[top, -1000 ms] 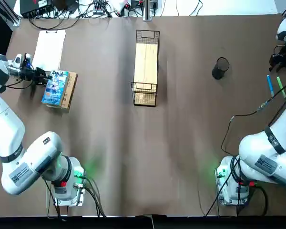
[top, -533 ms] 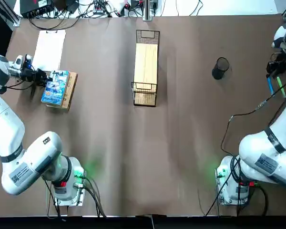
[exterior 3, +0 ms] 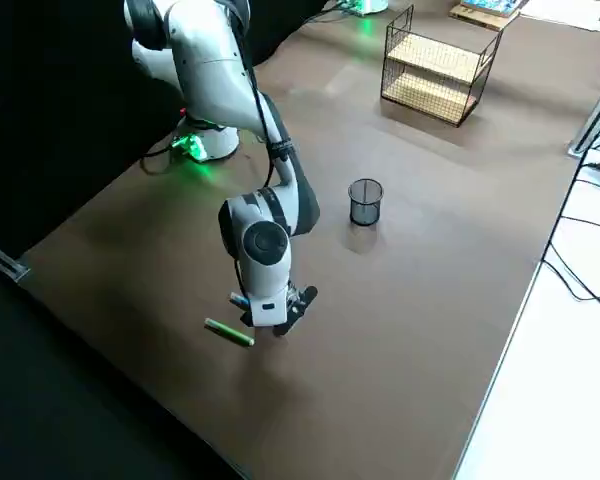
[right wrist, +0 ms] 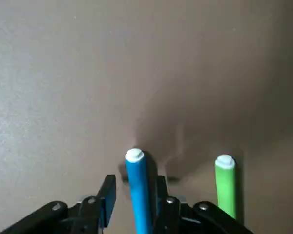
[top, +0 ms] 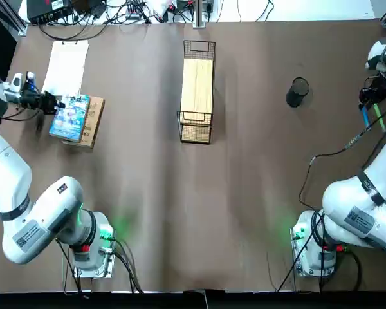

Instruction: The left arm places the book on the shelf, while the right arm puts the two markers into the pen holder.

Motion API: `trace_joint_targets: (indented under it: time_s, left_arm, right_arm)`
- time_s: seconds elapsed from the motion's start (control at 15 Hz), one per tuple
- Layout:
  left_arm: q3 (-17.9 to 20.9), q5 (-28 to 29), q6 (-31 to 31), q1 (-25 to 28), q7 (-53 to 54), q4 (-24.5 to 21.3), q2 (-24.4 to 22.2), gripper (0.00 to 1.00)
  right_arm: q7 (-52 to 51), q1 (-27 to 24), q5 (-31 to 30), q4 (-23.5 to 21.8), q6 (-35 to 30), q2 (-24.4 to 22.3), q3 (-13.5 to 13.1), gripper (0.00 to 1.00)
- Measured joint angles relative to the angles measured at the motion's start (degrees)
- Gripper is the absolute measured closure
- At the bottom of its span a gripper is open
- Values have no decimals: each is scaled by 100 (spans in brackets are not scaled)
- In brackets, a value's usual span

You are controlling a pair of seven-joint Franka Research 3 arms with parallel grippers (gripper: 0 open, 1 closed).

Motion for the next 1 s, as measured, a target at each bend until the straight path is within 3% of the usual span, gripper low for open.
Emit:
trace_joint_targets:
  time_s: [0.2,0.33,0.47,0.8,1.0]
  left_arm:
    - [-17,2,-445,101,-130,182,-214,78]
    - [-117,2,-744,122,-270,227,-405,78]
    - [-370,-27,-1127,194,-363,237,-595,78]
    - [-1786,-144,-1660,703,-866,198,-736,78]
    - [-2641,-201,-1673,588,-1226,80,-708,78]
  right_arm:
    - [-164,-1,-1,-1,65,54,0,60]
    - [-321,-3,-1,1,65,50,0,73]
    - [-566,-14,9,4,64,50,0,79]
    - [-1593,-68,16,63,49,51,48,82]
    - [-2387,-59,18,340,-346,-10,340,82]
